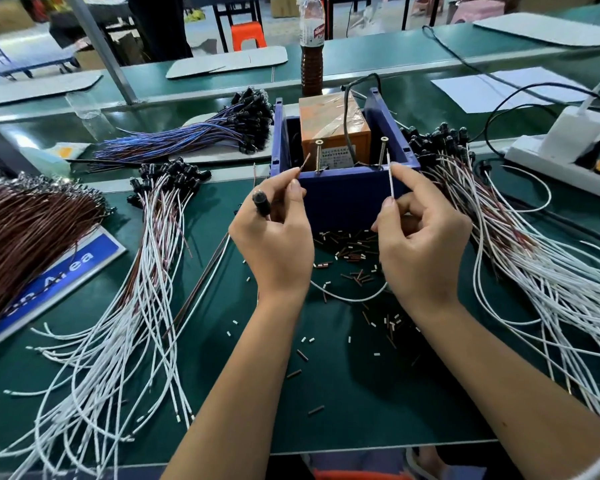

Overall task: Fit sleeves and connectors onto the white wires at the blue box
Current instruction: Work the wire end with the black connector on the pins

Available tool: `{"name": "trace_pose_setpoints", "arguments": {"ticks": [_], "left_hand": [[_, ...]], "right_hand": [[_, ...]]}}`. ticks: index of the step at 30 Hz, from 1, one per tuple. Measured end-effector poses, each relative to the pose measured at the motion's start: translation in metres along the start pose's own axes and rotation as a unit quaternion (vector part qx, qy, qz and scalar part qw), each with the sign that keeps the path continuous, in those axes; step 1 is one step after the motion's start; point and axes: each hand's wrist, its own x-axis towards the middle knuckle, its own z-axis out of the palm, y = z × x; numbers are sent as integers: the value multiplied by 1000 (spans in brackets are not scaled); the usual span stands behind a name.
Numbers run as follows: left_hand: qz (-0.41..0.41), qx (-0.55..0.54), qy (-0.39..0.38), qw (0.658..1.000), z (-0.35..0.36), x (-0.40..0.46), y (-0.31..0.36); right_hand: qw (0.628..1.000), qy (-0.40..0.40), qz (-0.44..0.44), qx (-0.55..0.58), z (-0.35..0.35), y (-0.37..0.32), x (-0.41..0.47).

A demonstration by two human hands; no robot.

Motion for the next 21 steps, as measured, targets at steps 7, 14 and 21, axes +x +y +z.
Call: {"name": "trace_pose_setpoints", "arguments": {"ticks": [7,14,21], "left_hand": [[21,-13,-20,999,4,-3,4],[58,13,-11,998,7,-3,3],[62,18,-7,998,7,-3,6]], "right_hand": [[999,-3,-33,-16,0,-2,0],[999,-13,-42,-21,2,0,2],[999,-15,-41,-17,2,0,2]]}}
